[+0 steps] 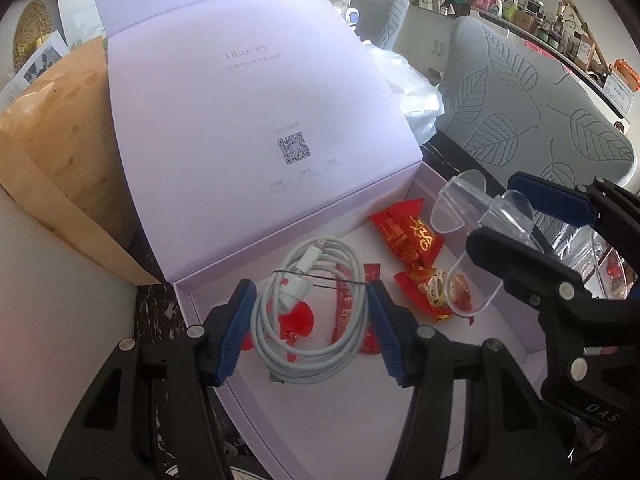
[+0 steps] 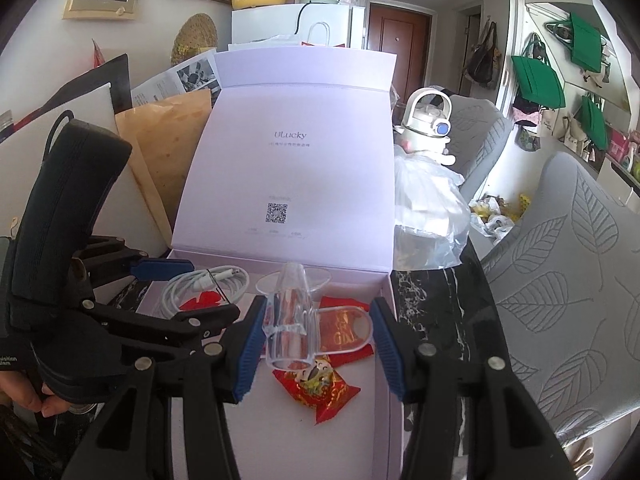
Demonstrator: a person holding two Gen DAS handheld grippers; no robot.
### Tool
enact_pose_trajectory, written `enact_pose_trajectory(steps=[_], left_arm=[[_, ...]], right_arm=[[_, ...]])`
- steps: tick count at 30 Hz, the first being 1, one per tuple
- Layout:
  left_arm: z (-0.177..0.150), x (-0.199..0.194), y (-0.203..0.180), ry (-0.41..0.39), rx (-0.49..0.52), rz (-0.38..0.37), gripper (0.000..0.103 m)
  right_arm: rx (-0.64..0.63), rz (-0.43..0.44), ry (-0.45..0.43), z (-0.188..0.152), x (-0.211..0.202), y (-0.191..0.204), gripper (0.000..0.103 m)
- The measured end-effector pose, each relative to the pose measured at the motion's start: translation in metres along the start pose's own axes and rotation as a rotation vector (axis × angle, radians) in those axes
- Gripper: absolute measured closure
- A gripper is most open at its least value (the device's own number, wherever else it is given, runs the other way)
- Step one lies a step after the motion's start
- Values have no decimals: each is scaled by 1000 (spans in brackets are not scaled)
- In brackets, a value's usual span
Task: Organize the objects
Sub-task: 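Carry the cable bundle and the clear plastic piece into the white box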
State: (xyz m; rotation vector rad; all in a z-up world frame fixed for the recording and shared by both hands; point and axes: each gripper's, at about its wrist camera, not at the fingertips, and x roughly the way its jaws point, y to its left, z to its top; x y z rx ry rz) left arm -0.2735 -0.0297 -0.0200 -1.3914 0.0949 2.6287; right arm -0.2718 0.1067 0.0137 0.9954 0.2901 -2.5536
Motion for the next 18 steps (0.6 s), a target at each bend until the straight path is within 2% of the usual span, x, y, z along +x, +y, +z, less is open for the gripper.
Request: enact_pose_trajectory(steps=[18], left_arm=[[7,47,6,125,-25,-4,47]], right_arm=[[-15,-7,76,5,42,-1,51]])
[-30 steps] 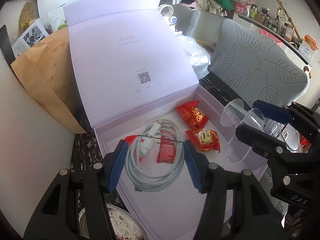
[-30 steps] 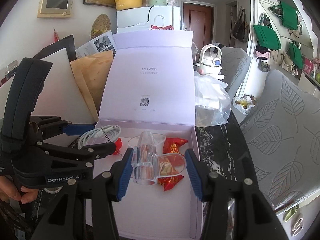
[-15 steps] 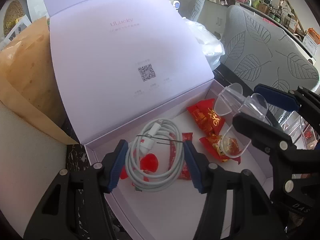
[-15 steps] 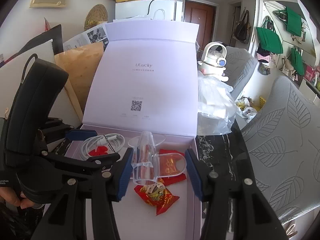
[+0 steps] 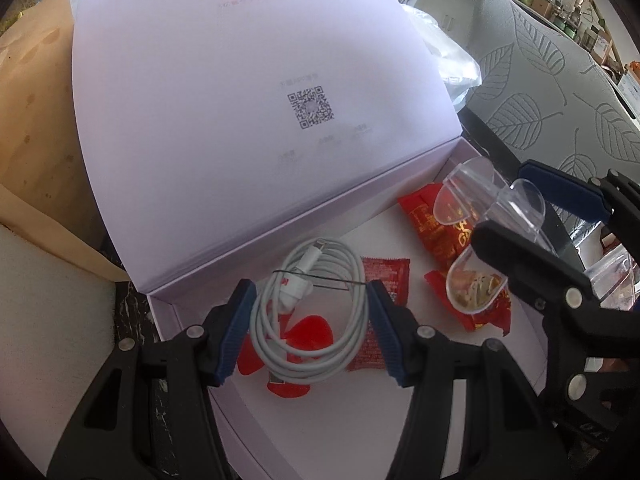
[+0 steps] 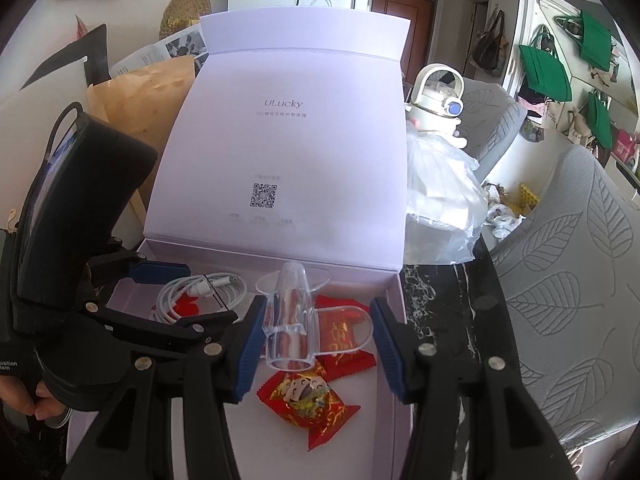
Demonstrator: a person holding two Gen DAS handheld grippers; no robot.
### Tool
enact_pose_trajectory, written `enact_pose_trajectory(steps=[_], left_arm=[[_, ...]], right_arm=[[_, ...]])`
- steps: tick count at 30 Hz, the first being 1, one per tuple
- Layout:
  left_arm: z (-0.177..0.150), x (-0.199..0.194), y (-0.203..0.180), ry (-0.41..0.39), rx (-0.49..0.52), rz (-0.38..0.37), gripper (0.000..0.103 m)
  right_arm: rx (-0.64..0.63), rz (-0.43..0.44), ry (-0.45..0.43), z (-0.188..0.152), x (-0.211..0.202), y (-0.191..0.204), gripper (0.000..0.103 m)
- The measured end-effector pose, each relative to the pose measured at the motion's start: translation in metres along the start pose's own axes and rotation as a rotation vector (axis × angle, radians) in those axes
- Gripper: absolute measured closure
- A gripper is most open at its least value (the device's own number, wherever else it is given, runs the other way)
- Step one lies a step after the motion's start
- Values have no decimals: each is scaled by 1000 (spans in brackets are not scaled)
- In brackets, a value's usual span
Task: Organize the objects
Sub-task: 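Carry the cable bundle and the clear plastic piece into the white box, then open the left gripper on the cable bundle while the right gripper releases the plastic piece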
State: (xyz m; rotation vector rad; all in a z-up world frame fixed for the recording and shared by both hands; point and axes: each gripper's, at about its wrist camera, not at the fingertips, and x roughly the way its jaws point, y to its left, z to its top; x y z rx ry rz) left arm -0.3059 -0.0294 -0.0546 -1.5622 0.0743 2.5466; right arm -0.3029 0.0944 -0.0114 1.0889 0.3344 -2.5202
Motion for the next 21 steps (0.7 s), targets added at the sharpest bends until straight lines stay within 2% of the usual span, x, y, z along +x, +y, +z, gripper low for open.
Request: enact_pose_trajectory(steps=[8,16,18,21], left_arm=[[-1,4,-1,21,-5,16,47],[0,-4,-5,41,-26,22,46],[1,-11,-7,29,-28,30,45],[1,-22,-10,4,-24,55,37]], right_arm=[[9,-5,36,-1,12,-2,51],[30,-24,22,2,-1,-5,47],[35,-35,14,3,-8,-6,42],[43,-45,-5,5,-21,-7,42]])
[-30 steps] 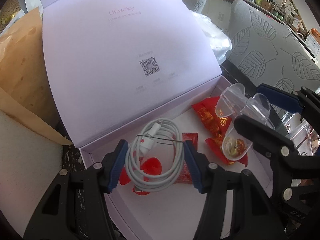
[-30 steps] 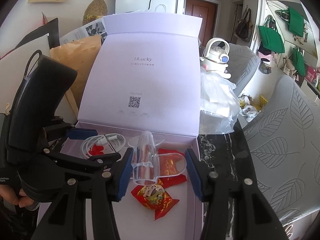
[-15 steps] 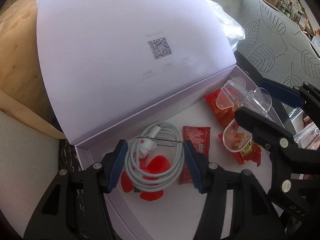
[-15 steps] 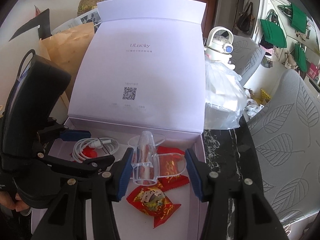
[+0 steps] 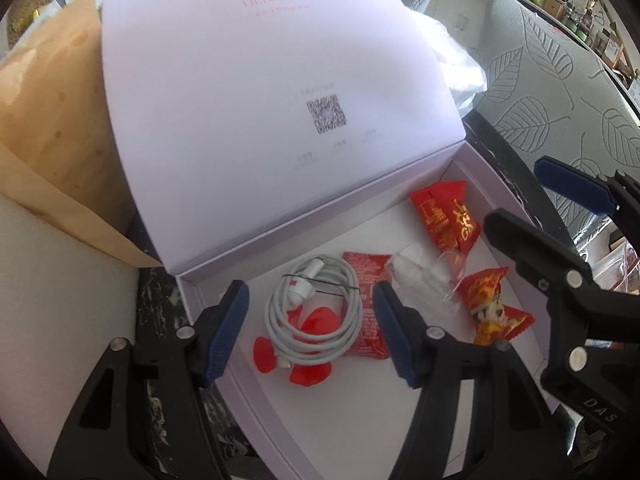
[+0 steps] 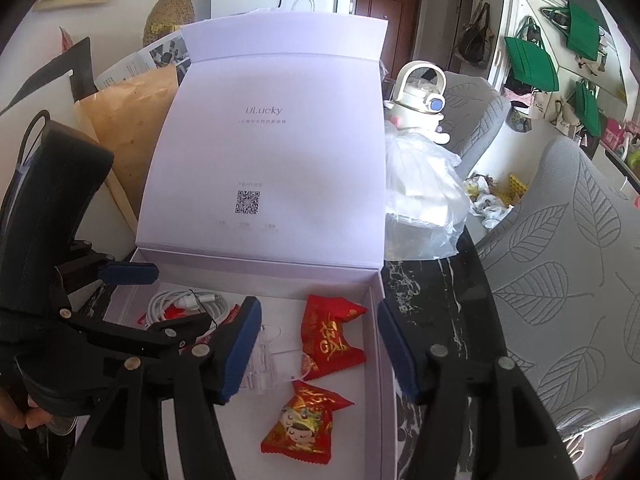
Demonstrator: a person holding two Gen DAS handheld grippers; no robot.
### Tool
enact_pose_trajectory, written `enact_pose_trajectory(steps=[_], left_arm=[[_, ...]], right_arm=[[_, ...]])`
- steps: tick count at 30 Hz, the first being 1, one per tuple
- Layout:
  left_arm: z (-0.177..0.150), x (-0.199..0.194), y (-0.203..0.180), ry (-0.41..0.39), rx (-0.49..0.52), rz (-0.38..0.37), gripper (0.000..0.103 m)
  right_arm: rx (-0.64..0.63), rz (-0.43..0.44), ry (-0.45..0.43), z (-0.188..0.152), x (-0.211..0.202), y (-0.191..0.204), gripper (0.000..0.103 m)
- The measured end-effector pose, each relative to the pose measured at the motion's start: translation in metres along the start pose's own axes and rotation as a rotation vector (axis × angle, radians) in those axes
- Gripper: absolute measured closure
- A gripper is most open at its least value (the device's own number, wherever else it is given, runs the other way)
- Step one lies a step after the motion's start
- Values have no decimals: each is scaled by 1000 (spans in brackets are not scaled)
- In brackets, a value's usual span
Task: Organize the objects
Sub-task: 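Open the left gripper on the cable bundle while the right gripper releases the plastic piece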
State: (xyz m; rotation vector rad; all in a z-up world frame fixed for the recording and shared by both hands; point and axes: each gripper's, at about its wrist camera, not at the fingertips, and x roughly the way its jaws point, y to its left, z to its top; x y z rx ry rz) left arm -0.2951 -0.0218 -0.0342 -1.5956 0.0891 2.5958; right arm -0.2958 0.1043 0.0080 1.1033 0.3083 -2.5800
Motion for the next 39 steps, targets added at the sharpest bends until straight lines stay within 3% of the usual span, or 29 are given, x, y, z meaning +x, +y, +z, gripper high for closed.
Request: enact_pose_trajectory(steps=[5,19,39], left_arm=[[-4,-25,7,-39,-11,23,29],[-20,-105,4,-163,-9,46,24],[-79,-201,-24,-306,9,83,18]], right_arm=[[17,-13,-35,2,-25,-3,41],[44,-57,-134,-2,-105,-7,38],[79,-91,-217,-50,-208,3,36]])
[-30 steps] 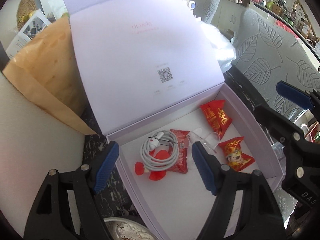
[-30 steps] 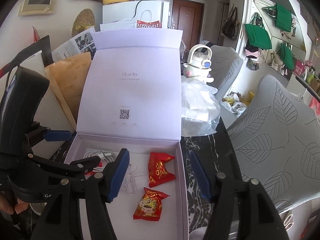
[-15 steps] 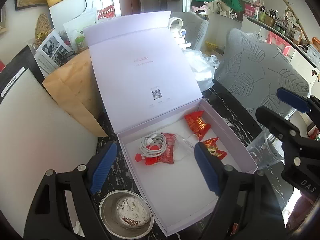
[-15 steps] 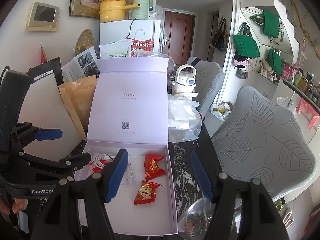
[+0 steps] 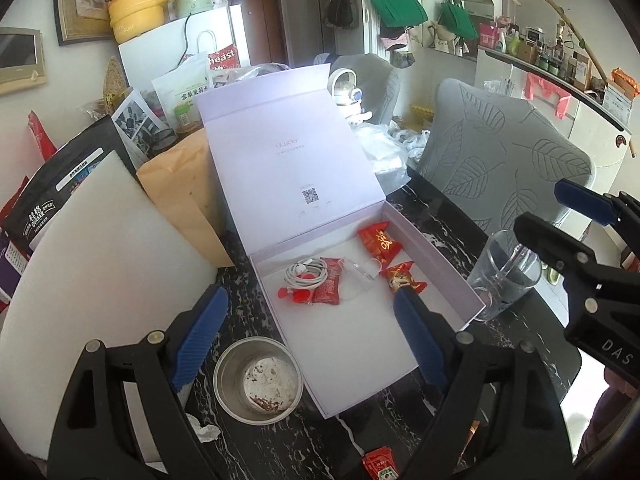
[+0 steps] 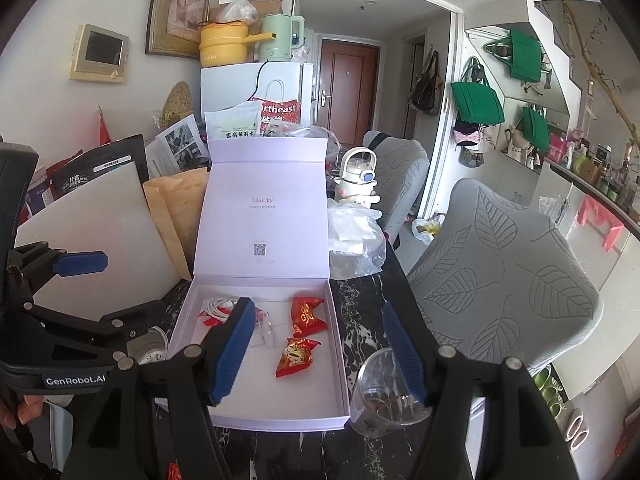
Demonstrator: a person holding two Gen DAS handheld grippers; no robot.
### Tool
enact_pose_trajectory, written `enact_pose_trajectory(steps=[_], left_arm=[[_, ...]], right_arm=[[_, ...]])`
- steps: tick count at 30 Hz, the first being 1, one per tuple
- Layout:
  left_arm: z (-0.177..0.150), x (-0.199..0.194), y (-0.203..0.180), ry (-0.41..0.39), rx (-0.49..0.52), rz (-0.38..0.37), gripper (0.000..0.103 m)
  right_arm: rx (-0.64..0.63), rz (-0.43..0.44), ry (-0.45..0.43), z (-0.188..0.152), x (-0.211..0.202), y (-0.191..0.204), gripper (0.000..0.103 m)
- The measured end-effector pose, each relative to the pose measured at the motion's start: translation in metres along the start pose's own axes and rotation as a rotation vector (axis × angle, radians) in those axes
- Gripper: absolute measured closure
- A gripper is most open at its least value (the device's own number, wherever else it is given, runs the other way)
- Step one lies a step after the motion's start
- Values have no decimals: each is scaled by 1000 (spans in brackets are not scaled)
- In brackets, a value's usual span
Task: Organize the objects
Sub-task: 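Open the left gripper on the cable bundle while the right gripper releases the plastic piece, then withdraw both grippers from the box toward the sachet and packet on the table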
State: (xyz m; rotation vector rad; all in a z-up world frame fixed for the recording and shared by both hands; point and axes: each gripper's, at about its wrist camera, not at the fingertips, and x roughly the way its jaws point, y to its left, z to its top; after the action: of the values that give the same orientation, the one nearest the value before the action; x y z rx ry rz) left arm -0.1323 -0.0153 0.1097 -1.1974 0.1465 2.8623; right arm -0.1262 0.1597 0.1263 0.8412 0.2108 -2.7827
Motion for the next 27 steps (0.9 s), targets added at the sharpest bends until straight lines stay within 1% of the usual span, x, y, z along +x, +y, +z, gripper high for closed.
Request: enact_pose_trajectory(steps=[5,11,15,21,27], left_arm=[[-12,-22,-4,-20,-4,-13,17],[-26,-44,-11,-45,18,3,13],[-38,-51,-15,-46,30,14,12],[-61,-50,-21,-20,28,-6,12],[-85,-40,-25,29,15,-38,12]], right_arm=[[7,-12,-6,-11,-21,0,36],[12,-25,5,-28,-38,5,35],[14,-29,13,-40,-46,8,35],[27,-29,39,-64,-50,13,35],[55,-1,95,-91,-42,14,35]])
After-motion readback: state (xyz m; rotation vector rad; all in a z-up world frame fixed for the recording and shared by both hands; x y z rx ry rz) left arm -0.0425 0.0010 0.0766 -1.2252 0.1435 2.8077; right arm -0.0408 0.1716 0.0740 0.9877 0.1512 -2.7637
